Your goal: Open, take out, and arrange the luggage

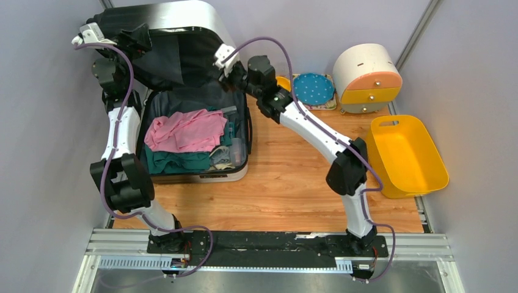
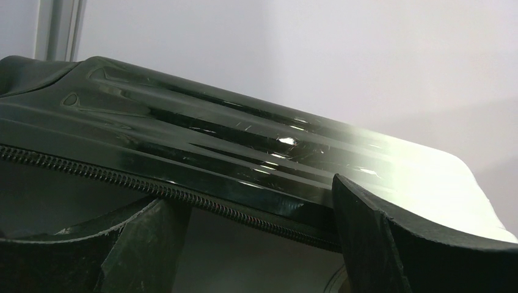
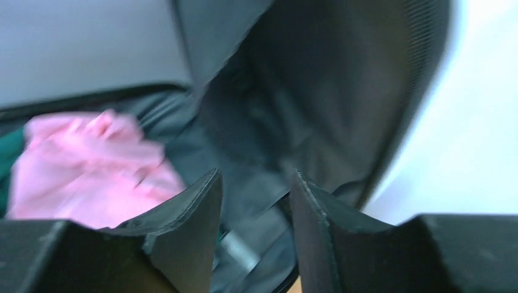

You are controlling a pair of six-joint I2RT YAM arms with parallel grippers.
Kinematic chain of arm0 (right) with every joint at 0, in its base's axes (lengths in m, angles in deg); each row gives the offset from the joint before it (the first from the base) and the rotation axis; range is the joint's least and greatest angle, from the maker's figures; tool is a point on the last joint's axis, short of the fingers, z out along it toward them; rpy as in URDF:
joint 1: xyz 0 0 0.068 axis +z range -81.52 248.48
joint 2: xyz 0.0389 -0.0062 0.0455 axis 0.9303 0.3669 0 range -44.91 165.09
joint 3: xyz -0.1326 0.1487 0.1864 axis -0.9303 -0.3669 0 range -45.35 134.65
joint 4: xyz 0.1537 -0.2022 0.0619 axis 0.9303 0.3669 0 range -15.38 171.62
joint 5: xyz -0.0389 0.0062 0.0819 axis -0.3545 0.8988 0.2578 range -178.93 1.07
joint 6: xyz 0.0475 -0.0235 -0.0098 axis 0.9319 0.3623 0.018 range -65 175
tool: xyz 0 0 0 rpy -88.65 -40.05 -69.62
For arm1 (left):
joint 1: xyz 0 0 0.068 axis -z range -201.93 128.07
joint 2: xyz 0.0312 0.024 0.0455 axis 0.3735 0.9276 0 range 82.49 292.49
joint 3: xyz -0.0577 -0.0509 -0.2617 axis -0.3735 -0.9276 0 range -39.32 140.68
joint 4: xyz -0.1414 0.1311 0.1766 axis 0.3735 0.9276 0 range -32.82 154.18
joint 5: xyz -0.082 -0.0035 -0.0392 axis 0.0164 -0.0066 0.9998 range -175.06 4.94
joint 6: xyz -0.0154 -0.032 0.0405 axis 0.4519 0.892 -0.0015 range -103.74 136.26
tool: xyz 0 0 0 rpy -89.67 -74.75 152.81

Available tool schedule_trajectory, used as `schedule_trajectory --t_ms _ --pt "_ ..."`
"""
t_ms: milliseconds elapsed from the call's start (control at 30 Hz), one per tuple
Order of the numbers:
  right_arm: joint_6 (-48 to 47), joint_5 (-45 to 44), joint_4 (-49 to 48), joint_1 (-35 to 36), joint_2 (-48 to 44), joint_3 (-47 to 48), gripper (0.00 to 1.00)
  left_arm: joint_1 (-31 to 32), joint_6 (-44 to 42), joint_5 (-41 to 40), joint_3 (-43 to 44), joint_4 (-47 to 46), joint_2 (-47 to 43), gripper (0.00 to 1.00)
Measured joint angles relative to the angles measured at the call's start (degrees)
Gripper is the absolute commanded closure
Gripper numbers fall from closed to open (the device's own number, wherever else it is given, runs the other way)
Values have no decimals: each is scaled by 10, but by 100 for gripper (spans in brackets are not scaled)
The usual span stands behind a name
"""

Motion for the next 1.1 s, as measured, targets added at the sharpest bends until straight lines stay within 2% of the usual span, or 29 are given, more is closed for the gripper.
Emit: schedule_trajectory --t_ms 133,500,867,1000,1100 --pt "0 -13 -56 -33 92 142 57 0 0 2 -11 1 -7 9" --pt "2 -84 -222 -71 260 316 47 0 -7 53 -55 45 -60 9" --pt "3 -139 -282 -102 291 320 43 0 -39 114 -269 118 -259 9" --pt "3 -150 -295 -110 291 316 39 0 -58 126 -306 173 -309 9" --pt "3 -153 -312 -111 275 269 35 0 -110 144 -306 252 -325 9"
